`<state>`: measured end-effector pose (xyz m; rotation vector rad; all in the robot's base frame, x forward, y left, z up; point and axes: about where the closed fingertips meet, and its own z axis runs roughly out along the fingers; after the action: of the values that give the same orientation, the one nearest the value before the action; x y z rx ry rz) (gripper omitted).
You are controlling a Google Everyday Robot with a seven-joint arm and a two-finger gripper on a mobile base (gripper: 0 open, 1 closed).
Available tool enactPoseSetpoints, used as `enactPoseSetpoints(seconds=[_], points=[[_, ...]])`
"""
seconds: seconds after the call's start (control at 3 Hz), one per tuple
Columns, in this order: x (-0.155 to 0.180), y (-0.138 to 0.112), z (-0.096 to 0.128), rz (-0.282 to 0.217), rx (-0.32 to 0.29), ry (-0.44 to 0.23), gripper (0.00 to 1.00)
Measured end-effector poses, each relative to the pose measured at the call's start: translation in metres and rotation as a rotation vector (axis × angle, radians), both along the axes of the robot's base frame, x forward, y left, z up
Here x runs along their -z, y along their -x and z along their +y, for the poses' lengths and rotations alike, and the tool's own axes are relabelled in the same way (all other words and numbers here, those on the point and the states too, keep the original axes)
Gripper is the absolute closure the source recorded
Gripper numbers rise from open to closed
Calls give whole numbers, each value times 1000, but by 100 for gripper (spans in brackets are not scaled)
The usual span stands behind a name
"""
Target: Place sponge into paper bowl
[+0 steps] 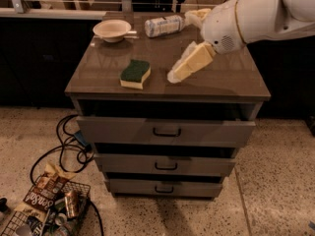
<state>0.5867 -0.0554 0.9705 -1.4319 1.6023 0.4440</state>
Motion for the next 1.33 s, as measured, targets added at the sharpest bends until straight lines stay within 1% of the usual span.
enactPoseSetpoints(seconds=[0.33, 0.67, 1.0, 1.33], points=[[-7, -23, 32, -49, -16, -79, 0], [-7, -23, 32, -49, -17, -79, 0], [13, -42, 45, -16, -19, -98, 0], [33, -60, 54, 19, -7, -116, 0]])
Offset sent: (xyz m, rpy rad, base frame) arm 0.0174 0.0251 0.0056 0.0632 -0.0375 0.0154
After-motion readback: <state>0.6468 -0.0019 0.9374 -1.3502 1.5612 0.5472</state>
